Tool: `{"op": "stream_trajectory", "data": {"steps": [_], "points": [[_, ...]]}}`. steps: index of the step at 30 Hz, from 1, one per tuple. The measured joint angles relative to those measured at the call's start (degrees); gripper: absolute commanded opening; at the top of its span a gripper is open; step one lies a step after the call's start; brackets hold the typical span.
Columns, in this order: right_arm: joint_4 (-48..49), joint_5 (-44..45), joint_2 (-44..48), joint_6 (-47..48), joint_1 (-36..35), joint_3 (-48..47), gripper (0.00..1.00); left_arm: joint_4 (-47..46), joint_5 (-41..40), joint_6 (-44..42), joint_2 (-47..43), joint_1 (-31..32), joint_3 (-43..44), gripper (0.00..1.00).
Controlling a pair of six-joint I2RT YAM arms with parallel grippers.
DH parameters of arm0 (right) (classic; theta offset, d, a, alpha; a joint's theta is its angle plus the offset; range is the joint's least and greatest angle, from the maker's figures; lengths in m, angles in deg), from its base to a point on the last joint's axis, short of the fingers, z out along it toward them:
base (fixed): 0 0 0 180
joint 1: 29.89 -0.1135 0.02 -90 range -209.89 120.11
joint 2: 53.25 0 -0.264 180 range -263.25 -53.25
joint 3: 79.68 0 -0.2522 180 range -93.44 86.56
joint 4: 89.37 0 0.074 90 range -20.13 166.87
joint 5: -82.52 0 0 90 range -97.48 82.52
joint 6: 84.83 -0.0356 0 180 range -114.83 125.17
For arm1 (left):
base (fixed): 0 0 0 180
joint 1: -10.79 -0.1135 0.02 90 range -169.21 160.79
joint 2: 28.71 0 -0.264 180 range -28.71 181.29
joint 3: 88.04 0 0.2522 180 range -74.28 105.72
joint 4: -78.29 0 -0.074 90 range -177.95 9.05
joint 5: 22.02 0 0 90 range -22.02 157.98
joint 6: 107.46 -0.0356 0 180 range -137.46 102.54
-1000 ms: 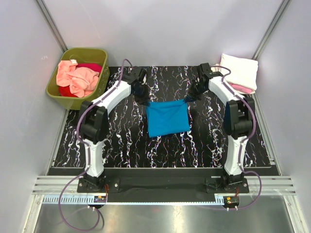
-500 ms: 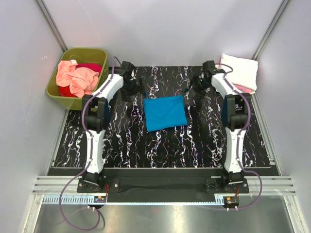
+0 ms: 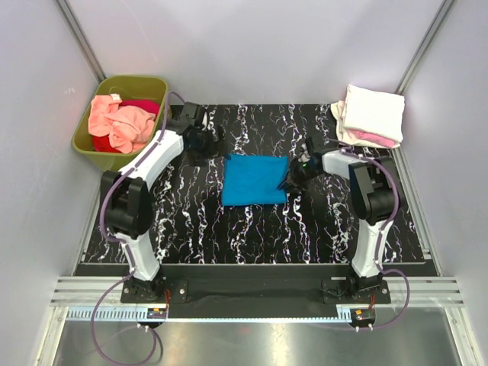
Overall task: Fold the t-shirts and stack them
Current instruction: Fold the tshirt, then neatly place the folded tshirt to the corner
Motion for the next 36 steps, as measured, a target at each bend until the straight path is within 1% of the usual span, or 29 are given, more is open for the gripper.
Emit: {"op": "stream_trajectory", "data": {"steps": [2, 3, 6, 7, 9, 10, 13, 16, 19, 22, 27, 34, 36], "points": [[1.1, -0.3, 0.9, -0.9, -3.2, 2.1, 0.32, -0.7, 0.1, 0.0, -2.1, 0.1, -3.0, 0.99], [1.5, -0.3, 1.7, -1.1, -4.8, 3.0, 0.39, -1.0, 0.1, 0.0, -3.1, 0.0, -4.3, 0.99], [0.6, 0.2, 4.7, -1.2, -8.7, 4.7, 0.5, -0.9, 0.0, 0.0, -5.7, -0.1, -7.8, 0.99], [-0.8, 1.2, 5.8, -0.5, -9.1, 4.5, 0.6, -0.8, 0.0, 0.0, -6.7, -0.1, -8.9, 0.99], [-3.6, 3.7, 8.2, 0.9, -8.9, 3.5, 0.7, -0.3, 0.0, -0.2, -8.9, -0.2, -10.7, 0.99], [-5.4, 4.9, 9.5, 1.8, -8.6, 2.5, 0.78, -0.3, 0.0, -0.4, -10.3, -0.2, -11.6, 0.99], [-7.1, 7.9, 13.7, 3.7, -7.0, 0.9, 0.85, 0.6, -0.2, -1.0, -15.0, -0.2, -14.1, 0.99], [-7.0, 8.7, 17.4, 4.2, -4.9, 1.5, 0.86, 2.0, -0.8, -2.1, -20.4, -0.2, -16.2, 0.99], [-6.0, 8.4, 17.4, 4.1, -2.8, 2.3, 0.86, 3.0, -1.5, -3.4, -24.9, -0.2, -17.8, 0.99], [-4.5, 7.5, 13.2, 4.2, -1.3, 1.9, 0.84, 3.2, -1.9, -4.9, -27.8, -0.2, -19.6, 0.99], [-2.0, 4.9, 3.4, 3.2, -1.2, 0.3, 0.83, 4.3, -3.8, -7.4, -30.4, -0.2, -22.3, 0.99], [3.0, -0.1, -0.3, 0.5, -1.1, -2.4, 0.81, 6.6, -5.5, -8.5, -35.6, -0.2, -24.1, 0.99], [3.8, -0.4, -1.0, -0.1, -1.3, -3.0, 0.78, 7.0, -6.0, -8.6, -37.1, -0.2, -24.1, 0.99]]}}
